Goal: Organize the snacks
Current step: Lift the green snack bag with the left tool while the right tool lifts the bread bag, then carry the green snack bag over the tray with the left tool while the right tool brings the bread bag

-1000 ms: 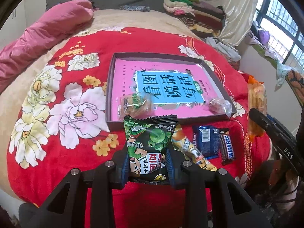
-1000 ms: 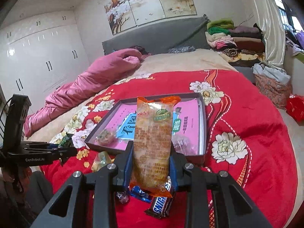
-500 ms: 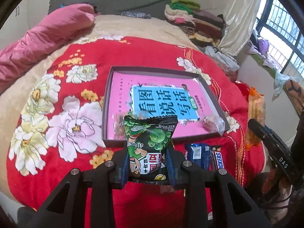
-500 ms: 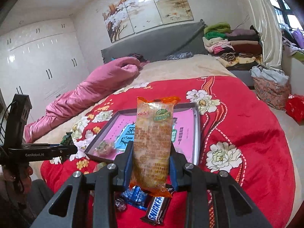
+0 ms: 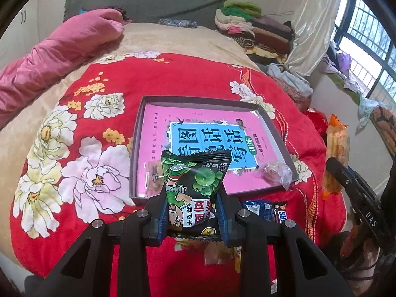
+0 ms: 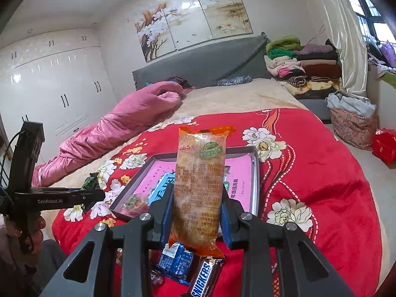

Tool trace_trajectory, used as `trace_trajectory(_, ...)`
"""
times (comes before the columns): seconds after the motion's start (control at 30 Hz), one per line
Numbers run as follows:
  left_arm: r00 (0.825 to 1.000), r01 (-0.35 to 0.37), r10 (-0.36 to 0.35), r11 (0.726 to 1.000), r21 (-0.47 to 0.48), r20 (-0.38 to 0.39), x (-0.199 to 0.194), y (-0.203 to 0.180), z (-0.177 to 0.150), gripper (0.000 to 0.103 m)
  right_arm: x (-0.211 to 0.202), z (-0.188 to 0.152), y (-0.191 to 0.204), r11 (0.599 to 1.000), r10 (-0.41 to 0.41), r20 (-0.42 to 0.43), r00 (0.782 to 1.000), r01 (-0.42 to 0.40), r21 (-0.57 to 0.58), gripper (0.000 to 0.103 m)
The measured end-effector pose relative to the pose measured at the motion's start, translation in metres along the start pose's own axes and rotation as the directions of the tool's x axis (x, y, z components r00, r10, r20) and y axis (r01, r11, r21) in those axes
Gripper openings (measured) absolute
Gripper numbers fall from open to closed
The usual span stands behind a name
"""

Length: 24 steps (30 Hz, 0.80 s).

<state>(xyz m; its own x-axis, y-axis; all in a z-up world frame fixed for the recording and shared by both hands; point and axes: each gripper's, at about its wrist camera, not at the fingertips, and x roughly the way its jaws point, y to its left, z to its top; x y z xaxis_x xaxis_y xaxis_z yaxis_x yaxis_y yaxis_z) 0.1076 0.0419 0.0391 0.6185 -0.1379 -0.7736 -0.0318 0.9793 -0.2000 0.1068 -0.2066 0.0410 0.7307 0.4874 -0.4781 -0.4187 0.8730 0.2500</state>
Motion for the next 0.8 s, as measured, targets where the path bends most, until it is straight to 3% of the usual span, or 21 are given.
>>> trace_trajectory(0.53,1.000,-0.009,0.009,0.999,0.034,-0.013,0.019,-0.010,0.005,0.033,0.022,0.009,-0.014,1.000,-0.008,-0.005,1.000,0.008,0.005,0.033)
trace_trajectory(0.8,0.999,0.026,-0.025,0.999,0.040,-0.047,0.038,-0.017,0.007,0.033,0.032,0.009,-0.022,1.000,-0.016,-0.027,1.000,0.016,0.021,0.033)
